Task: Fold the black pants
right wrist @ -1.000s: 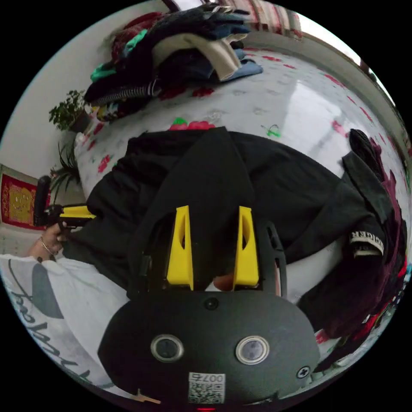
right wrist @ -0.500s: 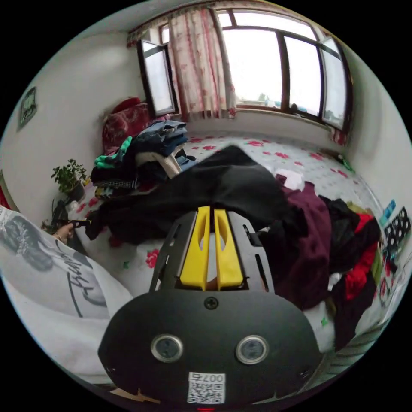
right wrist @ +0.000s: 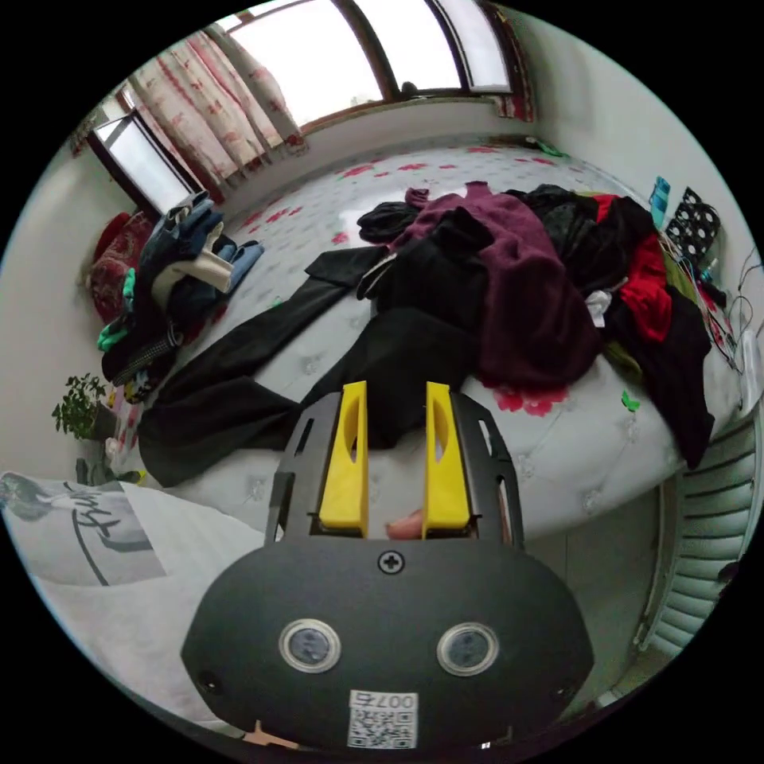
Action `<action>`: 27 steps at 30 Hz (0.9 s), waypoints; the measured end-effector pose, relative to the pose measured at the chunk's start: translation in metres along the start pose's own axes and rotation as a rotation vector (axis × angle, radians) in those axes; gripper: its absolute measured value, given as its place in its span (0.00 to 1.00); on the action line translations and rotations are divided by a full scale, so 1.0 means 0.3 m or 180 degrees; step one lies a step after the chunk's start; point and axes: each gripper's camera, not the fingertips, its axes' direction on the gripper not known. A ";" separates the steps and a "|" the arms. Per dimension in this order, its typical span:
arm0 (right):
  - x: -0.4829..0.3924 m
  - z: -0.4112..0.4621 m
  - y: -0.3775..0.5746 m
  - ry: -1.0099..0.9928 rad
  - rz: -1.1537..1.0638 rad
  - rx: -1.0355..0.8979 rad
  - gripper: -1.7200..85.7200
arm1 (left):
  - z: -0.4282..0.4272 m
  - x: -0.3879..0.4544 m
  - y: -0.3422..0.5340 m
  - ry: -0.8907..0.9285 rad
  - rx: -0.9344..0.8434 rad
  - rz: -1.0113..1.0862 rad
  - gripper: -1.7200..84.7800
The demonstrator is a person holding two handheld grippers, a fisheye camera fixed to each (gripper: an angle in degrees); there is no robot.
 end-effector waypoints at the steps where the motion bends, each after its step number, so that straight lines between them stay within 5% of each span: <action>1: -0.027 0.009 -0.037 -0.0076 -0.0092 -0.0024 0.11 | 0.009 0.013 0.004 -0.0005 -0.0036 0.0011 0.14; 9: -0.182 0.369 -0.235 -0.0047 -0.0350 -0.1132 0.10 | 0.122 0.221 -0.025 -0.0756 -0.0380 0.0614 0.02; 13: -0.221 0.380 -0.247 0.0219 -0.0639 -0.1413 0.04 | 0.054 0.235 -0.031 -0.0695 -0.0423 0.0777 0.01; 20: -0.119 -0.253 -0.295 -0.0886 -0.0839 0.0338 0.03 | -0.293 0.141 0.073 -0.0117 0.0177 0.0489 0.01; 23: -0.102 -0.292 -0.290 -0.0795 -0.0765 0.0193 0.07 | -0.316 0.099 0.116 -0.0040 0.0174 0.0304 0.01; 27: -0.192 -0.019 -0.273 -0.0874 -0.0622 -0.0838 0.14 | -0.306 0.099 0.139 -0.0042 0.0114 0.0179 0.01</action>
